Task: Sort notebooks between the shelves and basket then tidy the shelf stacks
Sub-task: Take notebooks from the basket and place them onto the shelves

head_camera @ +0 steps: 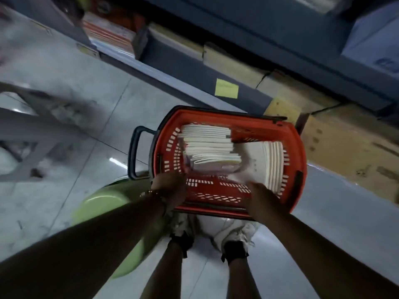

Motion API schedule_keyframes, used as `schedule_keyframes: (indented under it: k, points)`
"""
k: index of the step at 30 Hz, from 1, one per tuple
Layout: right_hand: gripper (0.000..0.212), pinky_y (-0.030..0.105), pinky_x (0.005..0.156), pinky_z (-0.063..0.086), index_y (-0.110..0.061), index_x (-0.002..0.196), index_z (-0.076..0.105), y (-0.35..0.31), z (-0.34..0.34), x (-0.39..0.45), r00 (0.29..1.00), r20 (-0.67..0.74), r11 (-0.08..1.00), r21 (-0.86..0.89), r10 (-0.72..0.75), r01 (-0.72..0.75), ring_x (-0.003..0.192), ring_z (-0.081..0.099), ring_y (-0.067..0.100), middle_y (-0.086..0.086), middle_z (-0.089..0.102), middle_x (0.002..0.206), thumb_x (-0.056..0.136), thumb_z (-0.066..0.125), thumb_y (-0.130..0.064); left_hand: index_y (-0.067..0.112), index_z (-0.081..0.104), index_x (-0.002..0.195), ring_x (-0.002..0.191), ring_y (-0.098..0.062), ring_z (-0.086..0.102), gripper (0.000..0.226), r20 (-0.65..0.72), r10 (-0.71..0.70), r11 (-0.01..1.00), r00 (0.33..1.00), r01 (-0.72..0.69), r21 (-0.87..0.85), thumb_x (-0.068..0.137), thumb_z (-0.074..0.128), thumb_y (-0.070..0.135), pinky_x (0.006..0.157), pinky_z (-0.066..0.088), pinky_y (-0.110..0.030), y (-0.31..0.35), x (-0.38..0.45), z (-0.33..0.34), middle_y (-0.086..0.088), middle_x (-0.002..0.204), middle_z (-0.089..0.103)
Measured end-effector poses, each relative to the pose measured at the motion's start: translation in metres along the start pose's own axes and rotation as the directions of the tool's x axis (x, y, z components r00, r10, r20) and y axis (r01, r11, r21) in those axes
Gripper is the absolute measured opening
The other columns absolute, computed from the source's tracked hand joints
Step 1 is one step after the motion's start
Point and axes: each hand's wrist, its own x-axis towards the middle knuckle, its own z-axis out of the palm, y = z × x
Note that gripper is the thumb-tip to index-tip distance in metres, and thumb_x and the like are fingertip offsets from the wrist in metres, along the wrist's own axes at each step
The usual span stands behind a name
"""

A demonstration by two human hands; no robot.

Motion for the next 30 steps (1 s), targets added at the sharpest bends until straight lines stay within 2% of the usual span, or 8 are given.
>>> schedule_keyframes:
  k: [2, 5, 10, 13, 18, 23, 26, 30]
  points:
    - [0.055, 0.037, 0.096, 0.050, -0.025, 0.143, 0.043, 0.007, 0.016, 0.041, 1.000, -0.031, 0.999, 0.034, -0.005, 0.006, 0.118, 0.058, 0.025, 0.005, 0.056, 0.135, 0.091, 0.058, -0.033, 0.015, 0.040, 0.143, 0.114, -0.028, 0.063, 0.046, -0.026, -0.023, 0.999, 0.999, 0.022, -0.023, 0.100, 0.042, 0.030, 0.091, 0.054, -0.042, 0.013, 0.032, 0.013, -0.010, 0.138, 0.056]
    - [0.044, 0.028, 0.059, 0.048, -0.028, 0.132, 0.047, 0.011, 0.028, 0.089, 0.992, -0.129, 0.987, 0.158, 0.010, 0.010, 0.083, 0.065, 0.017, 0.000, 0.065, 0.112, 0.091, 0.052, -0.040, 0.020, 0.034, 0.142, 0.109, -0.033, 0.064, 0.048, -0.048, -0.096, 0.989, 0.994, 0.090, -0.120, 0.096, 0.047, 0.027, 0.079, 0.055, -0.042, 0.028, 0.069, 0.031, -0.018, 0.149, 0.044]
    - [0.043, 0.024, 0.064, 0.043, -0.015, 0.133, 0.050, 0.016, 0.038, 0.137, 0.965, -0.169, 0.883, 0.457, 0.201, -0.104, 0.081, 0.053, 0.011, 0.006, 0.063, 0.121, 0.094, 0.062, -0.028, 0.022, 0.035, 0.131, 0.092, -0.023, 0.065, 0.035, -0.228, -0.152, 0.926, 0.962, 0.058, -0.373, 0.098, 0.048, 0.019, 0.062, 0.046, -0.029, 0.036, 0.081, 0.070, -0.008, 0.123, 0.060]
    - [0.028, 0.018, 0.050, 0.039, -0.017, 0.114, 0.057, 0.018, 0.045, 0.143, 0.953, -0.178, 0.832, 0.543, 0.246, -0.114, 0.071, 0.052, 0.001, -0.002, 0.064, 0.099, 0.089, 0.069, -0.025, 0.025, 0.043, 0.119, 0.084, -0.015, 0.062, 0.020, -0.236, -0.119, 0.920, 0.965, 0.018, -0.391, 0.100, 0.049, 0.026, 0.064, 0.045, -0.028, 0.029, 0.080, 0.086, 0.002, 0.107, 0.063]
    - [0.027, 0.026, 0.066, 0.045, -0.017, 0.095, 0.057, 0.029, 0.055, 0.131, 0.964, -0.175, 0.843, 0.532, 0.199, -0.077, 0.087, 0.063, 0.020, 0.000, 0.065, 0.090, 0.084, 0.075, -0.034, 0.023, 0.053, 0.130, 0.110, -0.020, 0.063, 0.028, -0.025, 0.008, 0.969, 1.000, -0.014, -0.248, 0.105, 0.041, 0.025, 0.094, 0.052, -0.036, 0.023, 0.081, 0.089, -0.003, 0.123, 0.065]
    - [0.059, 0.021, 0.069, 0.042, -0.022, 0.131, 0.050, 0.032, 0.043, 0.104, 0.994, -0.003, 0.765, 0.639, 0.105, -0.079, 0.102, 0.056, 0.015, -0.003, 0.056, 0.115, 0.082, 0.076, -0.041, 0.023, 0.047, 0.140, 0.108, -0.023, 0.063, 0.039, -0.082, 0.048, 0.963, 0.996, -0.068, -0.262, 0.104, 0.038, 0.011, 0.087, 0.050, -0.030, 0.018, 0.068, 0.059, -0.009, 0.124, 0.066]
    - [0.079, 0.026, 0.086, 0.046, -0.030, 0.144, 0.041, 0.037, 0.034, 0.092, 0.993, 0.117, 0.703, 0.704, 0.021, -0.098, 0.116, 0.053, 0.015, -0.011, 0.049, 0.126, 0.077, 0.082, -0.037, 0.025, 0.052, 0.138, 0.107, -0.021, 0.064, 0.037, -0.120, 0.103, 0.920, 0.987, -0.140, -0.366, 0.104, 0.042, 0.015, 0.081, 0.043, -0.025, 0.012, 0.053, 0.028, -0.006, 0.122, 0.067]
    - [0.040, 0.023, 0.086, 0.047, -0.031, 0.117, 0.063, 0.034, 0.008, 0.068, 0.992, 0.122, 0.611, 0.788, -0.034, -0.076, 0.113, 0.062, 0.014, -0.014, 0.071, 0.111, 0.082, 0.079, -0.020, 0.026, 0.068, 0.114, 0.092, -0.001, 0.066, 0.019, -0.152, 0.157, 0.791, 0.976, -0.216, -0.573, 0.102, 0.053, 0.024, 0.074, 0.048, -0.018, 0.008, 0.028, -0.026, 0.011, 0.100, 0.071]
